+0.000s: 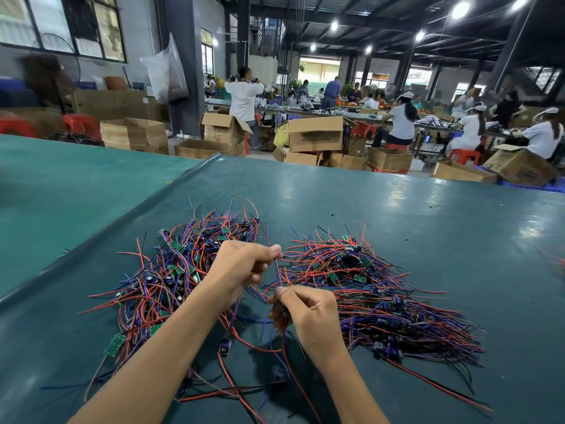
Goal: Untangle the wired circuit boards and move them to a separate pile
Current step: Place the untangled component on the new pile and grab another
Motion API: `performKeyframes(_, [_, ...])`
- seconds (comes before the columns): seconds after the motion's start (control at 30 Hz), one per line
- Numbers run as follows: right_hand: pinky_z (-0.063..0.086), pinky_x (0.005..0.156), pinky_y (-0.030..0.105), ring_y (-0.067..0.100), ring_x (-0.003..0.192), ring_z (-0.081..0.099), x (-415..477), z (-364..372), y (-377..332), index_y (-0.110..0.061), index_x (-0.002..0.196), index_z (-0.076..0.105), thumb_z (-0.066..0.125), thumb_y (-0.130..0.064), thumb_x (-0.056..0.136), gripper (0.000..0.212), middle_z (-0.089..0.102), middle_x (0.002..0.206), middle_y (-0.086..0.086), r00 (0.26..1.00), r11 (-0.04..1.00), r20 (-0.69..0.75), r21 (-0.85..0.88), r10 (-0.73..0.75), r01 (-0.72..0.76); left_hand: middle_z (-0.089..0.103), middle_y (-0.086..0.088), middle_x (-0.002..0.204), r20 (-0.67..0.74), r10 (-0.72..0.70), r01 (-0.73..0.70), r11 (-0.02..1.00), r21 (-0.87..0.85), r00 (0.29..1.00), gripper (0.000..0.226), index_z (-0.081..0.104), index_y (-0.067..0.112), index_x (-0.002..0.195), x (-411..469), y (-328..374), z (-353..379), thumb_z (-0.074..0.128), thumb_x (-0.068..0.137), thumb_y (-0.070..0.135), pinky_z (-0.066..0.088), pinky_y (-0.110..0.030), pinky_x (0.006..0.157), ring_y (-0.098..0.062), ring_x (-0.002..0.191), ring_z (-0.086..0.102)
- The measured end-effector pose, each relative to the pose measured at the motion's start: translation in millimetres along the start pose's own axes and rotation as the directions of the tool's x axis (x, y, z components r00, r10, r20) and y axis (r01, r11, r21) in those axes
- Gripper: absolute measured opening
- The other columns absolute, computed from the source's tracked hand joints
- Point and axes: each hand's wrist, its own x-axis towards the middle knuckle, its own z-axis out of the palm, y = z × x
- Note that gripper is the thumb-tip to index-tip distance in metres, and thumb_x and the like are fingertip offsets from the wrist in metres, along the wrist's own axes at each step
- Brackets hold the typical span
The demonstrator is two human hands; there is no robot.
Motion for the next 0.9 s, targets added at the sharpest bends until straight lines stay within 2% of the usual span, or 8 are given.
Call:
performKeyframes(0.07, [0.046, 0.047, 0.033, 0.024, 0.045, 0.055, 0.2, -1.2, 0.6, 0.009, 0.071, 0.071, 0.057, 0.006, 0.094, 0.027, 0.064, 0.056, 0.021, 1.0, 1.0, -0.008, 0.004, 0.006, -0.006, 0.053, -0.001, 0.058, 0.026, -0.18, 0.182, 0.966, -0.184, 0.983, 0.014, 0.074, -0.006, 0.082, 8.2, 2.1, -0.3, 0.075, 0.085, 0.008, 0.026, -0.013, 0.034, -0.002, 0.043, 0.039])
performKeyframes(0.13, [0.046, 0.047, 0.032, 0.025, 0.046, 0.055, 0.7, -1.9, 1.3, 0.01, 0.071, 0.071, 0.057, 0.007, 0.093, 0.026, 0.064, 0.056, 0.02, 1.0, 0.999, -0.015, 0.021, 0.026, -0.025, 0.049, 0.0, 0.059, 0.065, -0.285, 0.292, 0.916, -0.275, 0.956, 0.015, 0.07, -0.006, 0.089, 15.3, 4.4, 0.0, 0.072, 0.088, 0.008, 0.025, -0.01, 0.031, 0.0, 0.038, 0.035])
performKeyframes(0.47, [0.046, 0.044, 0.029, 0.025, 0.045, 0.055, 5.1, -2.9, -9.0, 0.009, 0.069, 0.07, 0.057, 0.004, 0.093, 0.028, 0.064, 0.057, 0.021, 1.0, 0.998, -0.006, 0.057, 0.022, -0.022, 0.034, 0.009, 0.047, 0.044, -0.333, 0.329, 0.889, -0.318, 0.942, 0.018, 0.062, 0.001, 0.087, 32.1, 27.5, 7.6, 0.066, 0.094, 0.018, 0.016, -0.01, 0.027, -0.001, 0.028, 0.025])
performKeyframes(0.57, [0.048, 0.047, 0.03, 0.026, 0.05, 0.058, 9.3, 1.8, -11.5, 0.005, 0.069, 0.073, 0.06, -0.001, 0.093, 0.028, 0.065, 0.06, 0.021, 0.996, 0.992, -0.063, 0.118, 0.06, -0.052, 0.049, 0.008, 0.059, -0.017, -0.251, 0.245, 0.956, -0.159, 0.968, 0.051, 0.069, 0.011, 0.099, 28.8, 31.0, 7.5, 0.063, 0.09, 0.061, 0.016, -0.014, 0.032, -0.001, 0.038, 0.028])
performKeyframes(0.63, [0.048, 0.049, 0.026, 0.021, 0.053, 0.061, 16.2, -0.7, -17.2, -0.001, 0.07, 0.077, 0.063, -0.008, 0.091, 0.026, 0.068, 0.062, 0.016, 0.985, 0.985, -0.14, 0.158, 0.098, -0.076, 0.06, 0.005, 0.074, -0.011, -0.179, 0.179, 0.983, 0.029, 0.984, 0.085, 0.071, 0.017, 0.107, 20.3, 29.7, 6.3, 0.044, 0.076, 0.091, 0.019, -0.015, 0.037, -0.005, 0.043, 0.032])
performKeyframes(0.7, [0.043, 0.048, 0.023, 0.015, 0.052, 0.056, 28.8, -8.3, -26.2, -0.008, 0.069, 0.079, 0.066, -0.014, 0.088, 0.024, 0.067, 0.061, 0.008, 0.967, 0.983, -0.218, 0.151, 0.134, -0.102, 0.066, 0.006, 0.08, 0.093, -0.148, 0.129, 0.974, 0.184, 0.985, 0.094, 0.076, 0.022, 0.104, 6.2, 24.4, 6.7, 0.038, 0.067, 0.099, 0.022, -0.016, 0.041, -0.006, 0.047, 0.038])
performKeyframes(0.8, [0.036, 0.046, 0.025, 0.017, 0.051, 0.047, 47.2, -24.1, -37.8, -0.015, 0.058, 0.075, 0.068, -0.019, 0.081, 0.024, 0.062, 0.06, 0.004, 0.925, 0.965, -0.276, 0.089, 0.261, -0.246, 0.068, 0.009, 0.084, 0.303, -0.076, -0.019, 0.954, 0.299, 0.95, 0.059, 0.08, 0.029, 0.095, -15.9, 8.4, 12.9, 0.063, 0.074, 0.082, 0.027, -0.017, 0.045, -0.003, 0.056, 0.044])
performKeyframes(0.9, [0.038, 0.045, 0.023, 0.016, 0.053, 0.051, 51.9, -33.6, -43.3, -0.013, 0.065, 0.078, 0.068, -0.024, 0.078, 0.019, 0.068, 0.069, 0.004, 0.912, 0.934, -0.208, 0.017, 0.353, -0.357, 0.073, 0.001, 0.089, 0.357, -0.033, -0.059, 0.968, 0.243, 0.934, 0.034, 0.08, 0.024, 0.085, -27.5, -1.0, 18.5, 0.075, 0.078, 0.057, 0.029, -0.017, 0.051, -0.005, 0.06, 0.044])
